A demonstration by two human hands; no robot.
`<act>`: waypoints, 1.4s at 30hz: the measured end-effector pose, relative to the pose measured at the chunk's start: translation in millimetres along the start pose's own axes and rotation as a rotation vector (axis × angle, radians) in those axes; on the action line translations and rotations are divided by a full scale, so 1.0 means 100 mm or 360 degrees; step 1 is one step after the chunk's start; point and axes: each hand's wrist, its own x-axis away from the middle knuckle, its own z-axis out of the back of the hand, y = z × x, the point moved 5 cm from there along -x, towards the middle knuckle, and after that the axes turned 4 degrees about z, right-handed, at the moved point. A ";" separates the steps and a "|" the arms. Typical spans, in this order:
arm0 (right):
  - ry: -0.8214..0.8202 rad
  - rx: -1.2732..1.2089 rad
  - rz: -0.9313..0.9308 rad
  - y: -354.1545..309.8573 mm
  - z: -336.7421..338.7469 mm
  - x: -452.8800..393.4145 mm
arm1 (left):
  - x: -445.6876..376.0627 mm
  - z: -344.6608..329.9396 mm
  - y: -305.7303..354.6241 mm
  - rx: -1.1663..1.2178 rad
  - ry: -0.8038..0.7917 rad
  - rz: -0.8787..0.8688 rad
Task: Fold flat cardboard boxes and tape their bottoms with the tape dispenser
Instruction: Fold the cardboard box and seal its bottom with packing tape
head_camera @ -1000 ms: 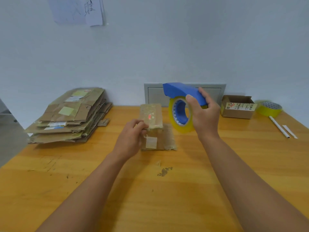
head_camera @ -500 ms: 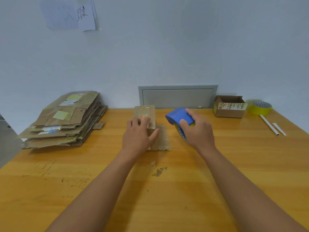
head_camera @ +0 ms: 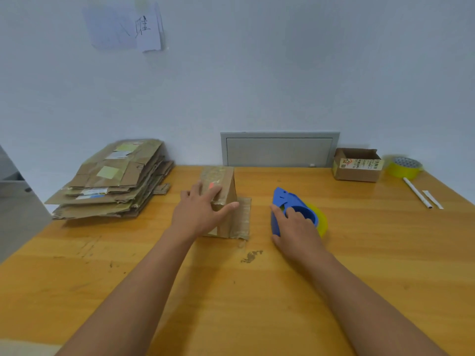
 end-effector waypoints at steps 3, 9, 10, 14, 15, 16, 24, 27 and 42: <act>-0.0109 0.0187 -0.0123 -0.05 0.14 -0.11 | -0.04 0.08 -0.05 0.0191 0.0030 0.0016; -0.0090 -0.0856 -0.0109 -0.58 0.41 -0.64 | -0.35 0.15 -0.26 0.0739 -0.0059 0.0300; -0.0174 -0.1056 -0.0114 -0.69 0.39 -0.72 | -0.39 0.14 -0.28 0.0831 -0.0129 0.0327; -0.0094 -0.1463 -0.0129 -0.89 0.32 -1.00 | -0.47 0.15 -0.31 0.1219 -0.0245 0.0257; -0.0013 -0.1539 -0.0116 -0.89 0.34 -1.04 | -0.48 0.18 -0.33 0.1300 -0.0215 0.0220; 0.0072 -0.1598 -0.0095 -0.88 0.36 -1.07 | -0.49 0.22 -0.34 0.1362 -0.0171 0.0176; 0.0372 -0.1295 0.0362 -0.88 0.52 -1.00 | -0.36 0.45 -0.27 0.1140 0.0529 -0.0203; 0.0438 -0.1125 0.0404 -0.86 0.48 -0.93 | -0.28 0.32 -0.30 0.1161 0.0526 -0.0271; 0.0444 -0.0890 0.0524 -0.94 0.58 -0.77 | -0.03 0.40 -0.38 0.1170 0.0563 -0.0287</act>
